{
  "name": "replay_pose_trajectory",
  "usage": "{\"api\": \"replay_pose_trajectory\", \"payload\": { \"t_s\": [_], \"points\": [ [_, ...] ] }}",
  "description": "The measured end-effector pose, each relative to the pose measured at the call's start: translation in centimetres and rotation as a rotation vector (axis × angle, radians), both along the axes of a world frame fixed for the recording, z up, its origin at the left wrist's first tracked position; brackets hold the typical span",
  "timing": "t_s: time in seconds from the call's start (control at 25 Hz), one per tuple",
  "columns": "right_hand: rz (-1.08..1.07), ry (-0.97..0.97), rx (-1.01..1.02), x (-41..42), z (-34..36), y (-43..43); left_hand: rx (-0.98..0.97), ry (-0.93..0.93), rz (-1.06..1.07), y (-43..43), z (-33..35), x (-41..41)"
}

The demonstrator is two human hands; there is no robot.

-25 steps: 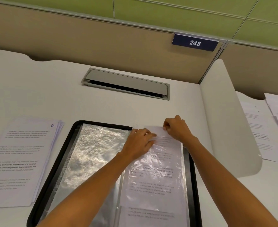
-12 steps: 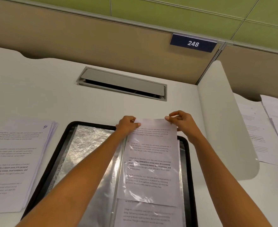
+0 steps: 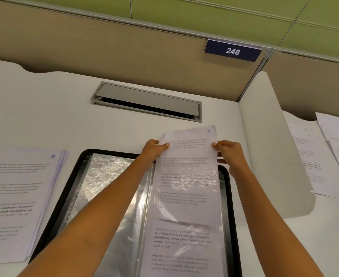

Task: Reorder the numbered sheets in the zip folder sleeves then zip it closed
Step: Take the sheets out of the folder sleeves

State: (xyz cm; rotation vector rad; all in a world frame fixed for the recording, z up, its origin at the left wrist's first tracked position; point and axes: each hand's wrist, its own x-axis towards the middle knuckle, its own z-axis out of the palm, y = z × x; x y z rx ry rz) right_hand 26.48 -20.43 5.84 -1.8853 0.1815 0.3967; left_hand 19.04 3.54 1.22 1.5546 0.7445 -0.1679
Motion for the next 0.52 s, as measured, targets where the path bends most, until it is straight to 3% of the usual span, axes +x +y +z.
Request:
{"api": "replay_pose_trajectory", "payload": {
  "t_s": [0.16, 0.52],
  "points": [
    [-0.065, -0.071, 0.155, 1.1, 2.2, 1.2, -0.143, -0.045, 0.043, 0.8, -0.3, -0.4],
    [0.016, -0.125, 0.114, -0.7, 0.8, 2.0, -0.039, -0.41, 0.334, 1.2, 4.3, 1.5]
  ]
}}
